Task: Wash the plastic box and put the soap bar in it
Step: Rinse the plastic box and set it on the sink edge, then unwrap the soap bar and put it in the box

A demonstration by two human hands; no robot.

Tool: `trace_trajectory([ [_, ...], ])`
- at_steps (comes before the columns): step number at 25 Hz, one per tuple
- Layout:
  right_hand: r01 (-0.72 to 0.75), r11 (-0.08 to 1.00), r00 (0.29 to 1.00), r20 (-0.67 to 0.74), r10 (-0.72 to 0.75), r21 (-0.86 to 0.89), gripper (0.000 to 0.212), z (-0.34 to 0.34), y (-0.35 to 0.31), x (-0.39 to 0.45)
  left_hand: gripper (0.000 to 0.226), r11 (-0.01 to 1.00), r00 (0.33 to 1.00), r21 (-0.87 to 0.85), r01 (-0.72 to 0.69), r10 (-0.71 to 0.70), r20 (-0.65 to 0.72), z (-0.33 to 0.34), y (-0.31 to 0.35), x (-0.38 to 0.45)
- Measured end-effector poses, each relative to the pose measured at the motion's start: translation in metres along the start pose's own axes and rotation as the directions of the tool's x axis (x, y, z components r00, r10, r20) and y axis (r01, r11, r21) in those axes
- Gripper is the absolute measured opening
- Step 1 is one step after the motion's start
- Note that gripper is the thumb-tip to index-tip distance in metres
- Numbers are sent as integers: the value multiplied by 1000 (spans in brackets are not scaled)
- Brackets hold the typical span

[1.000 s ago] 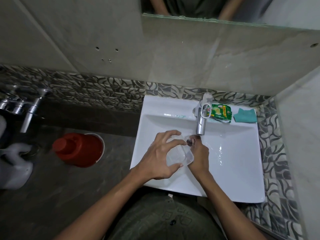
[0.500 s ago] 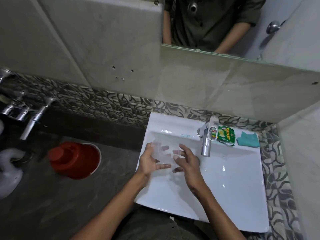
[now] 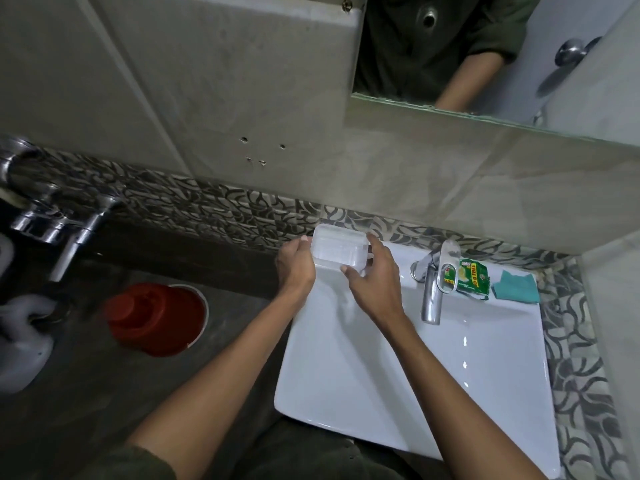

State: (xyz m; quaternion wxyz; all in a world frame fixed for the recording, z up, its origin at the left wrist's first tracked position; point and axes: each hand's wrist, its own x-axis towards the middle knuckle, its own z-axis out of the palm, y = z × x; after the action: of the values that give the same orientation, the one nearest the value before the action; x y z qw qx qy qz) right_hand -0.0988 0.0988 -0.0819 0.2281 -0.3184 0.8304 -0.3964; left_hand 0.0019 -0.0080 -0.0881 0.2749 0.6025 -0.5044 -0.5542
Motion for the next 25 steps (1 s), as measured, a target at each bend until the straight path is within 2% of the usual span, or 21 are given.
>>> trace_trajectory([
  [6,10,999,999,-47,-12,-37,67,10,-6,14,37,999,992,3,-48,48,116,0,0,9],
  [9,5,997,999,-43,-8,-82,71,12,-6,14,46,998,986,8,-70,68,150,0,4,12],
  [11,-6,995,999,-35,3,-100,76,11,-5,9,42,998,988,30,-61,56,147,0,5,11],
  [13,1,995,999,-43,-5,-102,80,7,-1,-1,31,992,994,65,-105,103,29,0,2,1],
  [14,24,995,998,-52,-29,-102,79,3,4,-10,28,981,980,57,-186,190,-63,-1,0,-8],
  [16,83,990,994,-57,-89,-110,73,-5,18,-32,25,911,891,26,-411,408,-201,-2,-5,-28],
  [17,105,987,992,-50,-112,-120,68,-11,28,-44,23,866,846,17,-499,491,-205,-1,-7,-39],
  [19,118,985,993,-5,-119,-125,57,-22,51,-68,21,799,794,-6,-601,597,-114,5,-14,-64],
  [21,49,993,999,15,-48,-107,44,-36,74,-86,23,776,774,-24,-630,630,56,15,-26,-88],
  [23,-68,995,996,-61,63,-79,31,-55,95,-94,27,793,761,-36,-609,596,257,30,-40,-111],
  [25,-125,991,979,-168,118,-35,26,-77,108,-92,27,816,734,-37,-577,538,414,46,-50,-128],
])
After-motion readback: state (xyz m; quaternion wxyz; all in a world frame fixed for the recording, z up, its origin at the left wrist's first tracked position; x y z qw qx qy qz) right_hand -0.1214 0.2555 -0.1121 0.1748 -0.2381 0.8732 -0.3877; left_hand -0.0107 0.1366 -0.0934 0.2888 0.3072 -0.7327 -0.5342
